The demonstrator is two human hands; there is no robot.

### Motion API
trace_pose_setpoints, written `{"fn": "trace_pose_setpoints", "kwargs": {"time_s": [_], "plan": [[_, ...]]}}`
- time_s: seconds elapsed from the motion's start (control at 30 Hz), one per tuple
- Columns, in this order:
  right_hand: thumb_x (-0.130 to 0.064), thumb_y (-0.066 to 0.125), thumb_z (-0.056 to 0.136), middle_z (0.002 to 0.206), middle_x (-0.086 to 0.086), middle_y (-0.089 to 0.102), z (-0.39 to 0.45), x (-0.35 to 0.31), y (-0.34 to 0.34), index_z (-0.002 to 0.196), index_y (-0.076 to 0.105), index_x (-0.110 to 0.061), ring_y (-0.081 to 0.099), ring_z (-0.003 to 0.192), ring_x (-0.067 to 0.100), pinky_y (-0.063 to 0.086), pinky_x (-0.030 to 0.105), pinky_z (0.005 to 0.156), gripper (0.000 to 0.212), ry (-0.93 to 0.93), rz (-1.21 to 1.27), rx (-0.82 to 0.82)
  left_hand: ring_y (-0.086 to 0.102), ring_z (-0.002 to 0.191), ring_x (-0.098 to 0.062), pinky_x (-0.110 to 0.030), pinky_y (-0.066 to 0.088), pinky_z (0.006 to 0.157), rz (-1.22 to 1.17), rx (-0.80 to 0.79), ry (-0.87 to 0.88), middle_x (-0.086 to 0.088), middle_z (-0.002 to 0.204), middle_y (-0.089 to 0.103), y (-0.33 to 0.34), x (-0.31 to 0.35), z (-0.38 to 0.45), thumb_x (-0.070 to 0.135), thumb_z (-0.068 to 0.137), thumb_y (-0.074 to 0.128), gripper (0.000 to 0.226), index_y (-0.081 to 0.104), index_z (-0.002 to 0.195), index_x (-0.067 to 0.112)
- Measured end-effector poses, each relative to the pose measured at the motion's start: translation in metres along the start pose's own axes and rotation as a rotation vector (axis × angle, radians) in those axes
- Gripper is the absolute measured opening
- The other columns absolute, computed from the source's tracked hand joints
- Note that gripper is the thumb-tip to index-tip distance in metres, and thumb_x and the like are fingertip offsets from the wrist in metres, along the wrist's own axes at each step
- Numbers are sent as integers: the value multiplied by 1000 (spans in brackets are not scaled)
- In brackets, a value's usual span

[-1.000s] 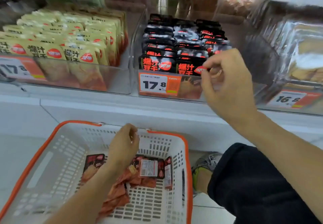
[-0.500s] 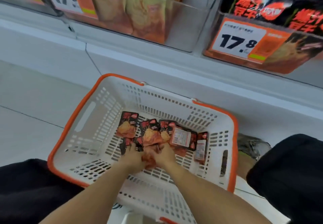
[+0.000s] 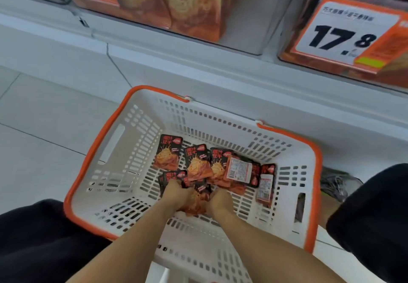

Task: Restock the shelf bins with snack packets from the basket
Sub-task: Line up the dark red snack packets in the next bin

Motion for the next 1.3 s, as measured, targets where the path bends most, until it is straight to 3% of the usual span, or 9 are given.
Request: {"fn": "trace_pose_setpoints", "kwargs": {"time_s": [0.07,0.17,0.4,0.53,0.7,0.83,1.0,1.17,1.3], "plan": [[-27,78,84,66,-1,42,-8,0,-13,73,38,-17,33,54,14,34,26,45,43,-4,-171,-234,62,66,-30,-46,58,61,9,-49,-93,-17,70,61,-2,-5,1,3,81,70,15,57,74,0],[-23,82,82,76,8,67,-24,-10,-53,74,51,-14,56,57,16,45,25,51,33,-94,-274,-412,56,56,-24,-27,39,47,225,-220,-127,-15,68,68,-1,2,-22,17,87,73,19,66,79,0],[-44,79,81,79,-9,65,-95,-38,-215,85,62,-25,62,73,13,50,29,68,26,-454,-741,-252,70,90,-17,-29,57,81,-186,-659,309,-23,118,68,37,73,-106,30,99,60,30,64,116,6],[-45,76,81,85,-8,65,-166,-41,-303,93,63,-28,61,77,12,51,30,71,24,-569,-809,21,71,85,-36,-59,54,86,-235,-357,731,-11,81,71,57,129,-168,38,84,77,28,59,80,17],[-41,67,91,109,-12,59,-253,-36,-365,120,52,-33,53,91,-1,43,27,79,33,-897,-517,362,57,61,-6,-25,45,63,-149,-174,1141,9,60,57,58,193,-250,18,89,74,24,53,77,18],[-20,62,96,90,-19,62,-295,-31,-397,101,57,-24,59,86,-4,42,12,72,8,-1131,-396,676,57,111,3,-11,40,92,-149,53,1456,21,110,65,55,229,-300,26,94,67,20,58,111,33],[-20,59,96,86,-21,58,-329,-18,-463,102,52,-36,59,81,3,42,12,76,18,-1237,-135,1178,21,151,-27,-43,18,121,76,539,1778,-8,156,35,56,276,-313,21,92,55,52,48,142,10],[-13,61,95,92,0,64,-284,-30,-493,100,54,-20,63,89,23,46,31,81,12,-1088,-220,1080,7,153,-33,-57,13,120,418,687,1699,-11,164,19,67,296,-297,25,85,56,68,40,150,17],[-16,69,92,95,-2,63,-237,-45,-491,100,63,-15,61,89,18,44,25,82,10,-983,-273,989,6,153,-32,-56,11,121,424,710,1702,-10,164,19,69,299,-298,22,84,60,70,39,151,19]]}}
Point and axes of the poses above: each hand's wrist, its own z-axis towards the middle knuckle, its own y-axis out of the palm, x = y × z, the point moved 1 cm from there along z, towards the middle knuckle
